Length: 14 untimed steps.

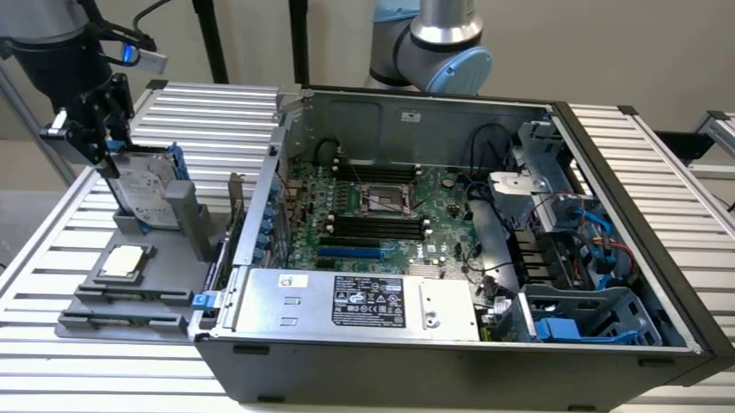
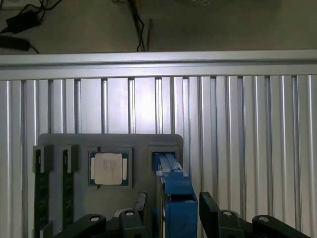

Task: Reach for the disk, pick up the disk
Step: 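Pick up the disk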

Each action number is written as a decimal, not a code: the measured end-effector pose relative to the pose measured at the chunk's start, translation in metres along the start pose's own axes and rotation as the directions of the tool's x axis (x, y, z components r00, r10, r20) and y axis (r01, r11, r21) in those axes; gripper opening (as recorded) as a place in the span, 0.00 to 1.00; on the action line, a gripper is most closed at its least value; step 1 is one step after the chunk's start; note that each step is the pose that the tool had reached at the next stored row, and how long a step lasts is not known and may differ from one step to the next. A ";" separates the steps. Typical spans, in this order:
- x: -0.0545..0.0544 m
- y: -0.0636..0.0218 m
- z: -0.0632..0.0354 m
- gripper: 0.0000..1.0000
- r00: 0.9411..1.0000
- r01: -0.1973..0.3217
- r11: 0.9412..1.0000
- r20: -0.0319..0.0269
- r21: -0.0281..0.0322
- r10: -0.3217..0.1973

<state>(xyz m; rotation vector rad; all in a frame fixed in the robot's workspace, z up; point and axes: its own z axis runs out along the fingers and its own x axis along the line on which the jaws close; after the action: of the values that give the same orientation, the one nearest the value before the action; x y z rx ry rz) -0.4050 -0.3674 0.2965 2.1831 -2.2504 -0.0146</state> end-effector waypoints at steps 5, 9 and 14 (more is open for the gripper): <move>0.000 0.0000 0.0007 0.52 1.000 0.000 1.000 0.000 0.000 0.000; 0.000 0.0000 0.0012 0.45 1.000 0.000 1.000 0.000 0.000 0.000; 0.000 0.0000 0.0021 0.45 1.000 0.000 1.000 0.000 0.000 0.000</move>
<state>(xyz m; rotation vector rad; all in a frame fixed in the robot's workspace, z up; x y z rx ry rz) -0.4050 -0.3674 0.2943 2.1831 -2.2504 -0.0146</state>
